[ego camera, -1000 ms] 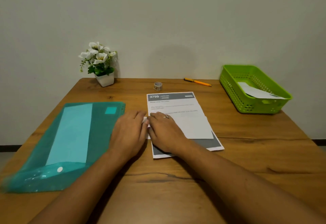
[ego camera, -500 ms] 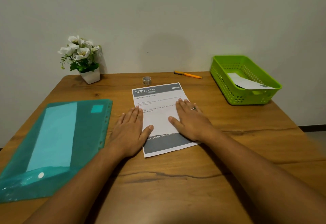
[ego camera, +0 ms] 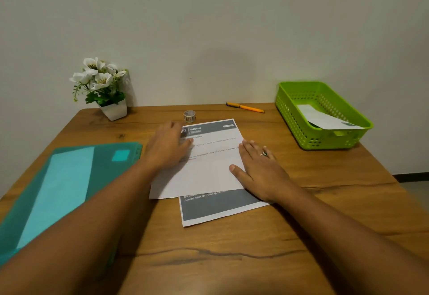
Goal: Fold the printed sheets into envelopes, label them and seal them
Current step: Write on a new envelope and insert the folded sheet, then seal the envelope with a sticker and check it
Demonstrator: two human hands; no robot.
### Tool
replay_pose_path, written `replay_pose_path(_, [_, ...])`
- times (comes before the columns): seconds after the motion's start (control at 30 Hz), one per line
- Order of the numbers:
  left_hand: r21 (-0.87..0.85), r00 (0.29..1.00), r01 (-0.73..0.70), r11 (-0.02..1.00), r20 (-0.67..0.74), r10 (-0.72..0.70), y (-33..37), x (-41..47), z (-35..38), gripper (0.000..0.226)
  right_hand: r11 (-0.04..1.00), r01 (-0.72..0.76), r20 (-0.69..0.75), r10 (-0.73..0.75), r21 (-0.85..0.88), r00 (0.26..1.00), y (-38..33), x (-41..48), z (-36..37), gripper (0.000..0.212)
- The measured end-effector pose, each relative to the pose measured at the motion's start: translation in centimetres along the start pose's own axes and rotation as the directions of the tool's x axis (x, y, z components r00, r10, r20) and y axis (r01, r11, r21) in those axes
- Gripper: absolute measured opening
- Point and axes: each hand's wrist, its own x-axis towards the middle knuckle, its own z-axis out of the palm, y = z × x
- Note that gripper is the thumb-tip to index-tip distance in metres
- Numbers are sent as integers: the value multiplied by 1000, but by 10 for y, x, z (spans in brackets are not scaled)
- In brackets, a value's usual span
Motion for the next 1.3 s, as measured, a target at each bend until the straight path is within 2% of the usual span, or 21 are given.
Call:
replay_pose_path(0.13, [-22, 995, 84, 996, -43, -85, 2, 53, 5, 50, 1000, 6, -23, -5, 13, 1000, 1, 0, 1, 81])
replay_pose_path(0.3, [64, 995, 93, 994, -40, -90, 1, 85, 18, 24, 1000, 11, -40, -10, 24, 999, 3, 1, 2, 80])
replay_pose_path(0.37, [48, 994, 101, 994, -50, -98, 2, 87, 19, 23, 1000, 11, -41, -10, 22, 999, 3, 1, 2, 79])
replay_pose_path(0.53, [-143, 981, 4, 990, -189, -31, 25, 60, 10, 18, 1000, 6, -39, -5, 31, 999, 3, 0, 2, 79])
replay_pose_path(0.7, [-383, 981, -131, 914, -182, 64, 63, -11, 3, 15, 999, 10, -36, -9, 38, 999, 1, -1, -2, 80])
replay_pose_path(0.93, [-510, 989, -118, 852, -138, 55, 56, -75, 25, 14, 996, -5, -64, 10, 87, 998, -2, -5, -7, 85])
replay_pose_path(1.07, [-581, 989, -113, 806, -142, 36, 48, -86, 33, 15, 986, 41, -228, -3, 164, 974, -6, -14, -12, 65])
replay_pose_path(1.17, [-565, 988, -123, 816, -143, 50, 49, -86, 33, 16, 963, 115, -367, -18, 243, 930, -13, -22, -11, 46])
replay_pose_path(1.3, [-570, 986, -150, 808, -148, 79, 48, -86, 34, 17, 883, 172, -429, 37, 438, 902, -39, -21, -7, 33])
